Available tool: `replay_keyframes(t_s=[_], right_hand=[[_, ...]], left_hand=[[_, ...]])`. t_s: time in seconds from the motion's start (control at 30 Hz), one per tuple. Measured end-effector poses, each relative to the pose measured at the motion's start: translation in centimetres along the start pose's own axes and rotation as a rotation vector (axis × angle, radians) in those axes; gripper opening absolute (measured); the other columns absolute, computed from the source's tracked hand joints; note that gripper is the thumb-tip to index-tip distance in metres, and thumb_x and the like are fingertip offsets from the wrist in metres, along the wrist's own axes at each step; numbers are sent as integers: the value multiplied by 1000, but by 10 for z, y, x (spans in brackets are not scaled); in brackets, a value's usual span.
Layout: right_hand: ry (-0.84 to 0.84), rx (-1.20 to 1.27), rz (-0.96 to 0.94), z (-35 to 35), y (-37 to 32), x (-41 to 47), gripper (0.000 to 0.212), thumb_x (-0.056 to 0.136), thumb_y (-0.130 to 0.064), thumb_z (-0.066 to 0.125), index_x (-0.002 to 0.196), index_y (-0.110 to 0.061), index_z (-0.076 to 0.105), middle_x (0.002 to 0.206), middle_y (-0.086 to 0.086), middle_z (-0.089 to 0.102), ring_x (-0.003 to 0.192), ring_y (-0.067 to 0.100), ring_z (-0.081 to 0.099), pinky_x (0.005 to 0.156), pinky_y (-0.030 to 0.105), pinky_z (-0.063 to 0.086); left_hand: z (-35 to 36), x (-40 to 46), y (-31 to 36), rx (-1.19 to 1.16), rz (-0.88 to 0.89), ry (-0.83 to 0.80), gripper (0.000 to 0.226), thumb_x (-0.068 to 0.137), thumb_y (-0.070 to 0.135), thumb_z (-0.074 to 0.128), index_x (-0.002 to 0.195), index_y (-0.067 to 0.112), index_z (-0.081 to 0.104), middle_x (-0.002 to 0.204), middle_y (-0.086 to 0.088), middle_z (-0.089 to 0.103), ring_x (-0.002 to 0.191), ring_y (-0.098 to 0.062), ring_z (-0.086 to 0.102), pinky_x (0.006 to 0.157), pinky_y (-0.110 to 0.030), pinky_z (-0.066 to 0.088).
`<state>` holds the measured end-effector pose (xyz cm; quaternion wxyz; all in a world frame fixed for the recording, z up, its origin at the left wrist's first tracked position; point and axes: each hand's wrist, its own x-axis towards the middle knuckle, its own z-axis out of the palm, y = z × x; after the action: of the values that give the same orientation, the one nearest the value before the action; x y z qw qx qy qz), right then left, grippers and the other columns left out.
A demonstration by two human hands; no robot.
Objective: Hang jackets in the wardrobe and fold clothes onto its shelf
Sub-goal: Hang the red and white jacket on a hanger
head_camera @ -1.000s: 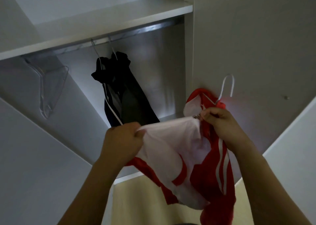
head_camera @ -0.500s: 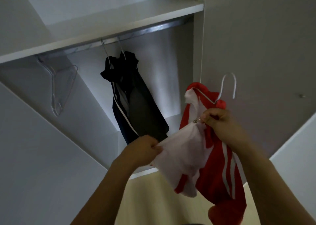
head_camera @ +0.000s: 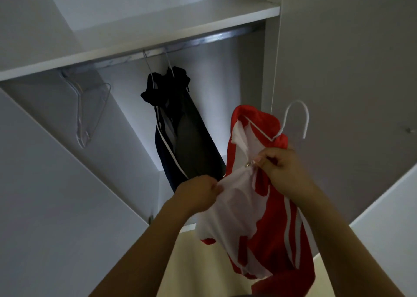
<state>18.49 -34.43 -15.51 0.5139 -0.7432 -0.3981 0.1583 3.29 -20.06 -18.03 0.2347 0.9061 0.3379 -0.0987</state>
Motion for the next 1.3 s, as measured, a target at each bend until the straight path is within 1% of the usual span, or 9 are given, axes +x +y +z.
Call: replay_keyframes(t_s=[0.17, 0.3, 0.4, 0.53, 0.63, 0.8, 0.97, 1.17, 1.3], right_hand=[[-16, -58, 5, 7, -1, 2, 29, 91, -22, 61, 67, -36, 67, 107, 2, 54, 84, 11, 58, 73, 19, 44], [-61, -19, -21, 6, -6, 7, 22, 92, -27, 59, 73, -31, 67, 106, 2, 53, 86, 12, 59, 78, 24, 48], [-61, -2, -37, 0, -8, 15, 26, 93, -17, 61, 68, -26, 65, 90, 4, 58, 73, 10, 58, 70, 19, 45], [-62, 77, 22, 0, -4, 23, 34, 93, -7, 59, 62, -21, 61, 61, -13, 57, 57, -2, 50, 59, 12, 37], [35, 65, 80, 4, 2, 26, 24, 92, -14, 62, 69, -18, 66, 91, 0, 56, 73, 2, 55, 67, 6, 39], [79, -72, -4, 5, -2, 27, 30, 88, -9, 66, 68, -30, 62, 111, -3, 25, 86, -34, 32, 74, -12, 21], [-144, -13, 53, 0, -6, 29, 28, 92, -15, 62, 71, -33, 62, 109, -4, 33, 92, -12, 42, 93, 7, 26], [-416, -43, 95, -2, -9, 23, 18, 91, -24, 64, 75, -16, 69, 99, 4, 53, 87, 10, 56, 85, 31, 48], [-259, -19, 59, 11, -3, 17, 20, 93, -15, 60, 75, -23, 64, 115, -19, 31, 104, -10, 38, 90, 0, 26]], left_hand=[[3, 4, 1, 142, 13, -10, 32, 101, 39, 41, 100, 19, 66, 89, 4, 65, 83, -12, 63, 84, -26, 50], [-1, 2, 27, -293, 210, 5, 25, 100, 42, 44, 102, 24, 62, 89, 10, 62, 78, -4, 60, 68, -16, 45], [-1, -3, 30, -312, 271, 166, 26, 100, 41, 43, 94, 24, 60, 79, 8, 60, 68, -5, 57, 62, -18, 41], [-5, -6, 33, -177, 291, 234, 21, 100, 41, 42, 89, 29, 57, 76, 10, 58, 70, -4, 55, 63, -19, 40], [-11, -7, 41, -178, 237, 177, 24, 99, 42, 44, 97, 27, 62, 84, 7, 62, 76, -7, 58, 73, -25, 50], [-23, -7, 40, -191, 161, 72, 24, 98, 40, 48, 97, 23, 66, 87, 2, 64, 78, -11, 60, 74, -26, 50], [-23, -10, 37, -149, 179, 156, 27, 102, 37, 40, 113, 22, 59, 103, 2, 64, 89, -10, 58, 87, -32, 50], [-9, -14, 29, -182, 185, 303, 36, 104, 35, 33, 137, 24, 45, 129, 0, 58, 113, -15, 55, 96, -22, 40], [-9, -13, 26, -180, 164, 330, 40, 104, 35, 33, 142, 24, 42, 137, -1, 53, 121, -17, 51, 94, -19, 29]])
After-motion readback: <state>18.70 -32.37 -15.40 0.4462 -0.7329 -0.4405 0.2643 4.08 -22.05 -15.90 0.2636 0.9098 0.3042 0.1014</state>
